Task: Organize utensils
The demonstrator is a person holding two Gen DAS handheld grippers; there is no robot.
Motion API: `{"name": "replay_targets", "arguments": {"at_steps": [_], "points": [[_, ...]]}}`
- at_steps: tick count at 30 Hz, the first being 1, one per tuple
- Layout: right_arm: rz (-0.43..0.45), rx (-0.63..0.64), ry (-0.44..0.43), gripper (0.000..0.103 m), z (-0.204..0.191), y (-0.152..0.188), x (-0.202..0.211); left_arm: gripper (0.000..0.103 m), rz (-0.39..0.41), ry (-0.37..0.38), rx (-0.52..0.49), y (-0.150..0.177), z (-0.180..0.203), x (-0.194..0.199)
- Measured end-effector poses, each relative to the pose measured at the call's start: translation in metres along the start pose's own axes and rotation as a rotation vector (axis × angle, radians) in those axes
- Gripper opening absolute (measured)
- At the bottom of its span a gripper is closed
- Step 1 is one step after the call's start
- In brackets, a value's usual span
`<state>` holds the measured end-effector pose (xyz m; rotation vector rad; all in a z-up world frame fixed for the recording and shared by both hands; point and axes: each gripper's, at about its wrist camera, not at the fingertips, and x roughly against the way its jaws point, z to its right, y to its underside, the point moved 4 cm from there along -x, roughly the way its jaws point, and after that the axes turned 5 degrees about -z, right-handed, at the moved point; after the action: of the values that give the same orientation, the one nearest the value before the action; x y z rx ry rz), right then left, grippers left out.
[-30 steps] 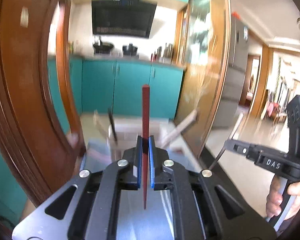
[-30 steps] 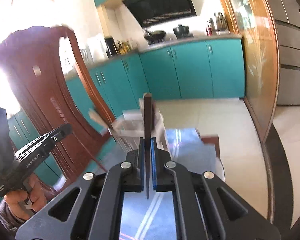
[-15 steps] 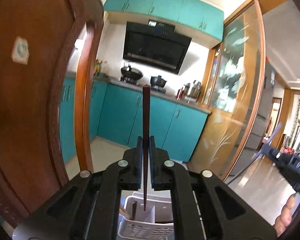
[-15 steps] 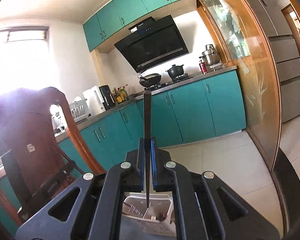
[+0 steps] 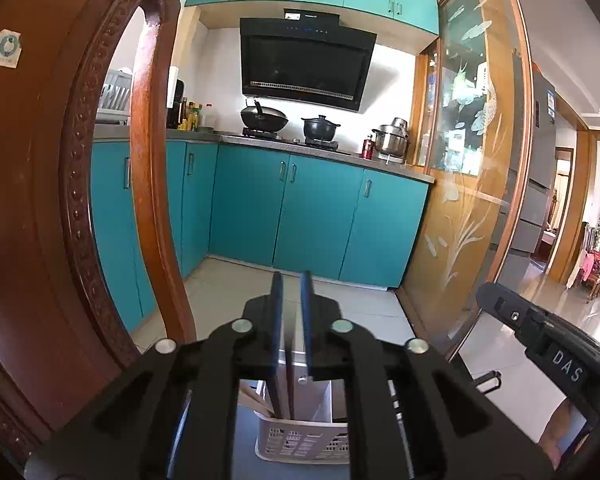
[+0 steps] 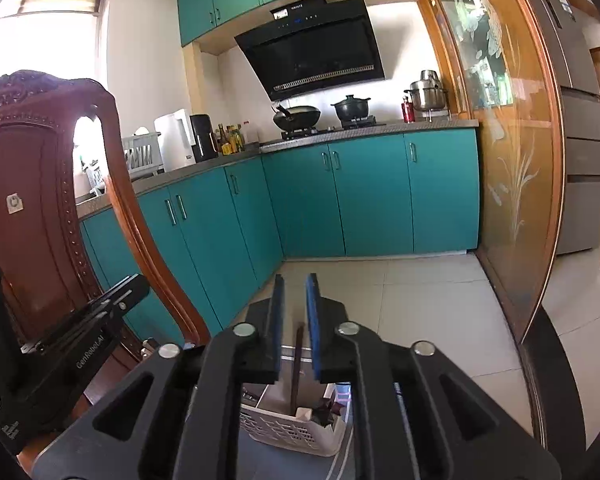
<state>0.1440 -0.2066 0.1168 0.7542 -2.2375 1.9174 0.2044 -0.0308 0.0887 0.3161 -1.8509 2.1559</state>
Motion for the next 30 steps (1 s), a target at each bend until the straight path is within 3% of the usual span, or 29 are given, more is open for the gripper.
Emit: {"name": "replay_targets", "arguments": {"at_steps": [3,8,13,15,18,22,30], "points": [[0.028,0.012,-0.013,0.024,-0.003,0.000,0.016,0.028,0.013,-0.008,-0.006,0.005,-0.001,0.009],[0.107,0.063,-0.011,0.052,-0.011,0.008,0.063,0.050,0.038,-0.022,-0.026,0.018,-0.002,0.041],[0.142,0.160,0.109,0.081,-0.009,0.061,0.118,0.075,0.045,-0.052,-0.125,0.050,0.002,0.094],[0.129,0.171,0.156,0.088,-0.006,0.090,0.137,0.085,0.040,-0.062,-0.140,0.066,0.001,0.116],[0.078,0.107,0.167,0.096,0.002,0.127,0.160,0.093,0.037,-0.056,-0.150,0.092,0.000,0.155],[0.066,0.035,0.165,0.099,0.004,0.151,0.191,0.099,0.025,-0.082,-0.185,0.124,0.005,0.200],[0.085,0.096,0.205,0.100,-0.023,0.163,0.232,0.099,0.020,-0.063,-0.198,0.147,0.010,0.253]]}}
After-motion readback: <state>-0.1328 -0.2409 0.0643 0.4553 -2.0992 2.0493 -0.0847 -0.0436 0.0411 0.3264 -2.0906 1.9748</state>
